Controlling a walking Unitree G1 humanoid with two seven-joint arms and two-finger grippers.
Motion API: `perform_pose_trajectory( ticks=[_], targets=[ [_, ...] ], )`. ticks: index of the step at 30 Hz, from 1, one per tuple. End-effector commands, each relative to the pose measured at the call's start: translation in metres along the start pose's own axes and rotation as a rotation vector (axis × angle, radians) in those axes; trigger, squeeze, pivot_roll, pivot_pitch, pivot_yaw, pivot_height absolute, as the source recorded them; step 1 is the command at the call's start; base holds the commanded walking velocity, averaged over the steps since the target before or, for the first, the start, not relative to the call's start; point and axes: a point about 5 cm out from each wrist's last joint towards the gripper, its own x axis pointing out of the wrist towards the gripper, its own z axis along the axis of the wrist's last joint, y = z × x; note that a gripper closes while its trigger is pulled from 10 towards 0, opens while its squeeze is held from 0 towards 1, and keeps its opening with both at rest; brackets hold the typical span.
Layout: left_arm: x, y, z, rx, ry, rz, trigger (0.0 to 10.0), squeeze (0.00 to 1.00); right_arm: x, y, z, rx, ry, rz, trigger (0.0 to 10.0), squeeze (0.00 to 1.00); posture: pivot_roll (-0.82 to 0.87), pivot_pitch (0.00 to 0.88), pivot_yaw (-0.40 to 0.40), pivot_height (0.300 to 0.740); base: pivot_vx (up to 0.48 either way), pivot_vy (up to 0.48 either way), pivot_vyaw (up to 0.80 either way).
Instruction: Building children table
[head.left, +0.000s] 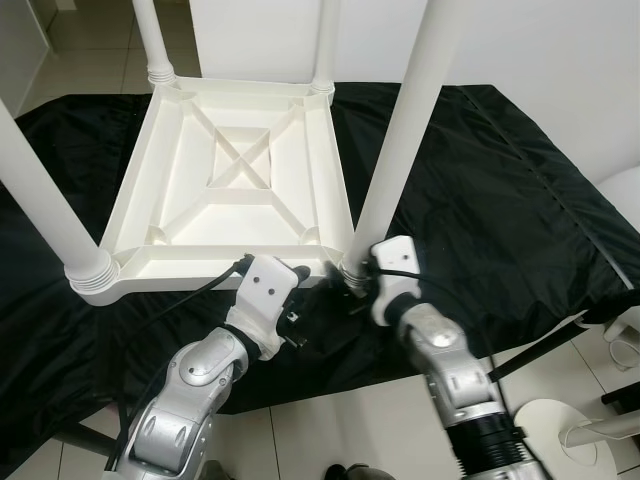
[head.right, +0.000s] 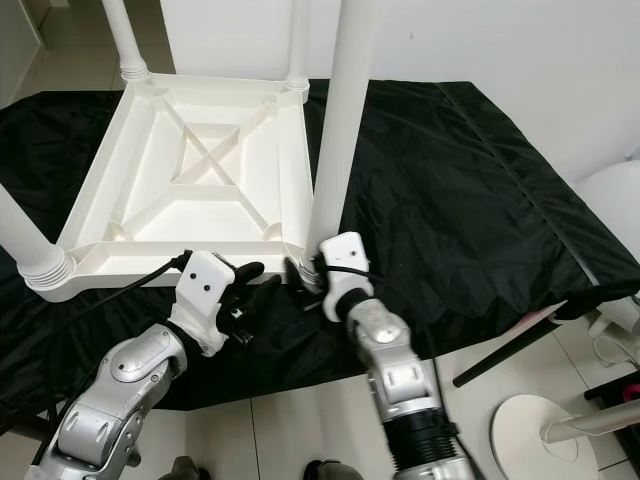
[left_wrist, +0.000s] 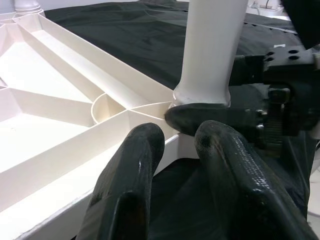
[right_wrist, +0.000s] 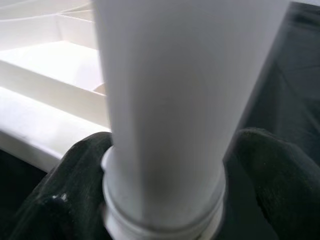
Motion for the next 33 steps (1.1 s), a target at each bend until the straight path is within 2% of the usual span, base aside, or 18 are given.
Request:
perform_pose_trajectory(
  ticks=[1,4,7,11,16,18,28,29,33],
  targets=[
    [0.002,-0.001,-0.003,-0.001,0.004,-0.001,10.0,0.00,0.001,0.000,0.002,-0.018,-0.011,0.079,10.0,0.00,-0.02,0.072,-0.053,0.740,0.000,0.000,0.00],
    [0.002,-0.001,-0.002,0.000,0.004,-0.006,10.0,0.00,0.002,-0.005,0.006,-0.063,-0.028,0.192,10.0,0.00,-0.02,0.070,-0.051,0.740,0.000,0.000,0.00],
    [0.002,-0.002,-0.002,0.000,0.004,-0.009,10.0,0.00,0.004,-0.007,0.008,-0.078,-0.033,0.228,10.0,0.00,-0.02,0.070,-0.049,0.740,0.000,0.000,0.00],
    [0.002,-0.002,-0.005,0.032,0.019,-0.016,10.0,0.00,0.017,-0.014,0.010,-0.103,-0.036,0.295,10.0,0.00,-0.01,0.071,-0.042,0.740,0.000,0.000,0.00],
    [0.002,-0.003,-0.004,0.031,0.015,-0.018,10.0,0.00,0.027,-0.012,0.008,-0.121,-0.023,0.379,10.0,0.00,-0.01,0.074,-0.044,0.740,0.000,0.000,0.00],
    [0.003,-0.002,-0.003,0.030,0.013,-0.012,10.0,0.00,0.029,-0.013,0.005,-0.117,-0.007,0.397,0.0,0.00,0.00,0.081,-0.050,0.740,0.000,0.000,0.00],
    [0.001,-0.001,-0.003,0.021,0.010,0.009,10.0,0.00,0.027,-0.024,-0.003,-0.085,0.016,0.398,0.0,0.00,0.00,0.094,-0.053,0.740,0.000,0.000,0.00],
    [0.001,-0.002,-0.004,0.005,0.019,0.009,10.0,0.00,0.027,-0.024,-0.003,-0.082,0.018,0.399,10.0,0.00,0.00,0.098,-0.051,0.740,0.000,0.000,0.00],
    [0.002,-0.001,-0.004,-0.012,0.032,0.011,10.0,0.00,0.027,-0.026,-0.001,-0.074,0.003,0.389,10.0,0.00,0.00,0.101,-0.049,0.740,0.000,0.000,0.00]
  ],
)
